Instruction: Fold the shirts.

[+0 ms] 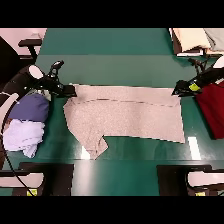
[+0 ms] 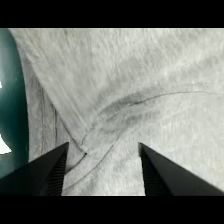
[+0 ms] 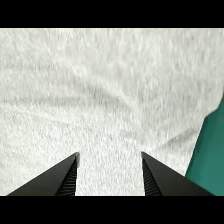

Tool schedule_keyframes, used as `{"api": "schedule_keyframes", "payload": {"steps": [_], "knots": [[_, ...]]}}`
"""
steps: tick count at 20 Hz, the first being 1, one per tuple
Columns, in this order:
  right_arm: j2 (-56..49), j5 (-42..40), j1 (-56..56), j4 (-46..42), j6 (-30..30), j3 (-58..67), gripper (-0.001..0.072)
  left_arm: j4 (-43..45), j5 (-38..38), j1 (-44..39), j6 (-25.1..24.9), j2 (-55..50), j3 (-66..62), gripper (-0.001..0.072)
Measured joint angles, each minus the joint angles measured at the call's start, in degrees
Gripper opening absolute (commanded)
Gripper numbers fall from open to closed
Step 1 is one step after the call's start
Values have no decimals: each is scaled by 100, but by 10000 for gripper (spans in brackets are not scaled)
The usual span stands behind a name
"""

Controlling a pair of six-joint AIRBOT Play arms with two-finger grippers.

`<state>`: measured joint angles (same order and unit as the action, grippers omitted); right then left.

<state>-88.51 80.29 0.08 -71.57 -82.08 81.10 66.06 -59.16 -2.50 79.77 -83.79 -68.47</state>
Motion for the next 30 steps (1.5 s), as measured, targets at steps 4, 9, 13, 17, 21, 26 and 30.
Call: {"api": "schedule_keyframes", "payload": {"steps": [4, 9, 13, 17, 21, 26, 30], "knots": [[748, 122, -151, 2, 0, -407, 450, 63, -525, 0, 260, 601, 256, 480], [1958, 31, -391, 2, 2, -1351, 449, 31, -863, -11, 750, 2096, 1963, 481], [2527, -195, -474, 4, 7, -1878, 449, -417, -796, -11, 1001, 3027, 3488, 480], [2706, -286, -490, 175, 7, -2035, 449, -1010, -232, -15, 999, 3353, 4374, 480], [2756, -343, -492, 356, 9, -2079, 449, -1447, 404, -15, 997, 3445, 4695, 480], [2771, -369, -494, 431, 11, -2092, 449, -1648, 916, -15, 984, 3467, 4793, 478], [2771, -374, -494, 455, 11, -2092, 449, -1762, 1121, -15, 979, 3469, 4813, 417]]}}
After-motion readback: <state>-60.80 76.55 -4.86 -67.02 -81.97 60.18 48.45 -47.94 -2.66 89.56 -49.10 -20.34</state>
